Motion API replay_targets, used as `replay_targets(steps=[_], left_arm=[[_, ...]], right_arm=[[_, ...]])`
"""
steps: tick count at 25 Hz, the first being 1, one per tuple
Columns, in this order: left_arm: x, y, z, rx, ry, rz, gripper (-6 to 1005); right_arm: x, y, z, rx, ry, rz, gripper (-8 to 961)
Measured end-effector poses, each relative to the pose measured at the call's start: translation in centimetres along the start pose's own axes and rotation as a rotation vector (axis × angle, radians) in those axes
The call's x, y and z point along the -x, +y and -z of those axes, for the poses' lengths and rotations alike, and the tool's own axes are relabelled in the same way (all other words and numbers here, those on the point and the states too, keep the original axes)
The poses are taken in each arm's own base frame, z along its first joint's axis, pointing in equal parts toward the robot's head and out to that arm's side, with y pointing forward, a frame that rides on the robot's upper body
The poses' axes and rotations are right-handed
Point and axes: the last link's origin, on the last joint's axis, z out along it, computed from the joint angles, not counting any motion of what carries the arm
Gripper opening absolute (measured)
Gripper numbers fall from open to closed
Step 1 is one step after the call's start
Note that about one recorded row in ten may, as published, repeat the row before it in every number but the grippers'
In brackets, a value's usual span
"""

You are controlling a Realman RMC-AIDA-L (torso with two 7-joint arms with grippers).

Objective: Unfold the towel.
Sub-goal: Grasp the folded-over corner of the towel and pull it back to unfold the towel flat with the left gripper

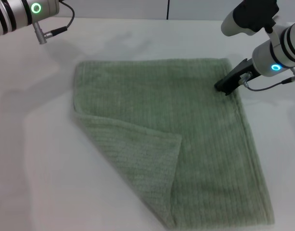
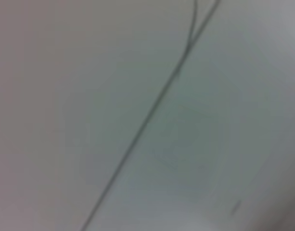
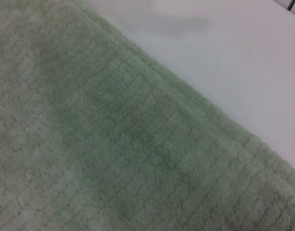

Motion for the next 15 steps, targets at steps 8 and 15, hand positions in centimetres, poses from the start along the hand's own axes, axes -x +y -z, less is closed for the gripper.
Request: replay_targets(steps=[8, 15], left_arm=[[0.0, 1.4, 0.4, 0.045, -0.173, -0.041, 776], [0.8, 1.7, 1.6, 0.077, -0.315, -0.076, 773]], right_arm=[[0.0, 0.0, 0.0, -0.001, 0.000, 0.001, 15], [0.0, 0.0, 0.0, -0.002, 0.002, 0.004, 16]])
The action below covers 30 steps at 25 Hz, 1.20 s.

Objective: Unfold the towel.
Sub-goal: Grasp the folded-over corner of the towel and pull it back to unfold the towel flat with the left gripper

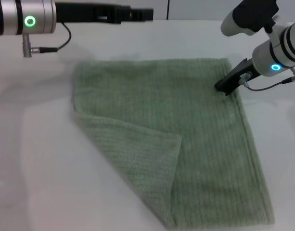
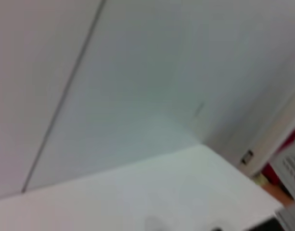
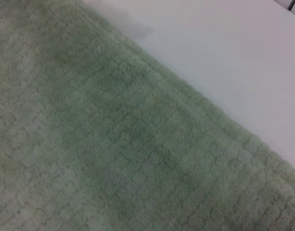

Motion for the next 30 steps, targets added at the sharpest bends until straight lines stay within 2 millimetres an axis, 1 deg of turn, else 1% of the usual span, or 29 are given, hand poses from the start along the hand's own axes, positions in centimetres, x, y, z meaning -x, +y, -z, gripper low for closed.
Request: replay_targets(steps=[1, 4, 6, 8, 10, 12, 17, 24, 30], left_arm=[[0.0, 0.0, 0.0, 0.000, 0.000, 0.000, 773], [0.6, 0.5, -0.1, 0.022, -0.088, -0.042, 772], [0.7, 0.7, -0.1, 0.026, -0.110, -0.057, 771], [1.2, 1.2, -0.6, 0.036, -0.188, -0.108, 771], [1.3, 1.3, -0.7, 0.037, -0.202, -0.116, 770], [2.0, 1.9, -1.6, 0.057, -0.258, -0.169, 769], [2.8, 2.8, -2.6, 0.096, -0.302, -0.228, 767], [4.7, 3.1, -3.4, 0.143, -0.362, -0.237, 765], [6.1, 4.3, -4.4, 0.192, -0.451, -0.286, 763]], right_arm=[[0.0, 0.0, 0.0, 0.000, 0.000, 0.000, 16], [0.0, 0.0, 0.0, 0.000, 0.000, 0.001, 17], [0.1, 0.0, 0.0, -0.001, 0.000, 0.002, 17], [0.1, 0.0, 0.0, -0.001, 0.000, 0.003, 18], [0.1, 0.0, 0.0, -0.001, 0.001, 0.005, 18], [0.2, 0.0, 0.0, -0.002, 0.001, 0.007, 18], [0.3, 0.0, 0.1, -0.002, 0.001, 0.011, 19], [0.2, 0.1, 0.0, 0.001, 0.003, 0.011, 21], [0.2, 0.3, 0.0, 0.005, 0.003, 0.012, 22]])
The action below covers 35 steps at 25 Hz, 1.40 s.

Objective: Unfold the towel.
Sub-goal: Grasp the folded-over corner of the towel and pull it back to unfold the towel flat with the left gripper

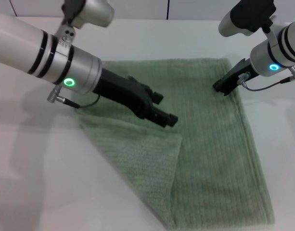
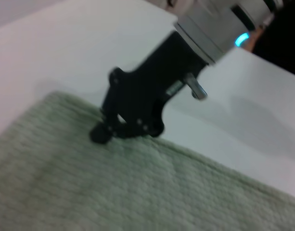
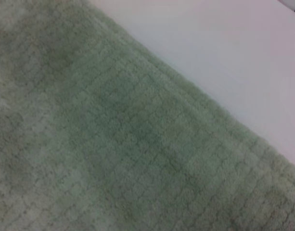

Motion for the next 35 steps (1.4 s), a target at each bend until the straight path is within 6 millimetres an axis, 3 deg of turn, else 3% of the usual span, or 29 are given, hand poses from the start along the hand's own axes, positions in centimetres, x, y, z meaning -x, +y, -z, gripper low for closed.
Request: replay_targets(steps=[35], left_arm=[[1.0, 1.2, -4.9, 0.001, -0.055, -0.038, 751]], right_arm=[[0.0, 0.2, -0.2, -0.001, 0.003, 0.006, 28]])
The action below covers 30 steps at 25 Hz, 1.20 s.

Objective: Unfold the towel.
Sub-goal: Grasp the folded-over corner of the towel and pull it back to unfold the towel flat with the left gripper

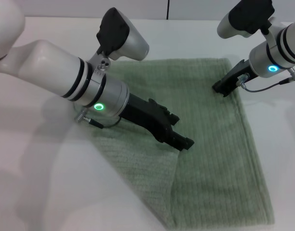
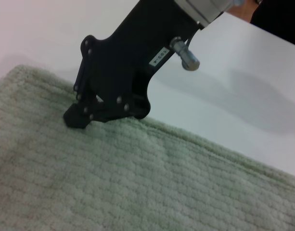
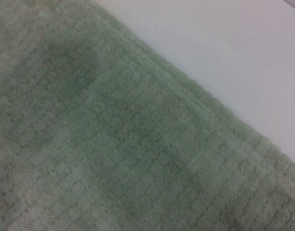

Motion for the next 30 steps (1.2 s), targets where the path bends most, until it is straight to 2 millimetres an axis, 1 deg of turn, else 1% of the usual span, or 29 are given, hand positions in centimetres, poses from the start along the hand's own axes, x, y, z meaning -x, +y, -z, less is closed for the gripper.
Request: replay_targets(steps=[23, 30], left_arm=[[0.9, 0.0, -1.9, -0.055, -0.070, -0.056, 743], [0.9, 0.0, -2.0, -0.056, -0.074, -0.069, 740]], right_arm=[[0.1, 0.0, 0.0, 0.001, 0.000, -0.001, 32], [0.1, 0.0, 0.0, 0.000, -0.001, -0.001, 34]])
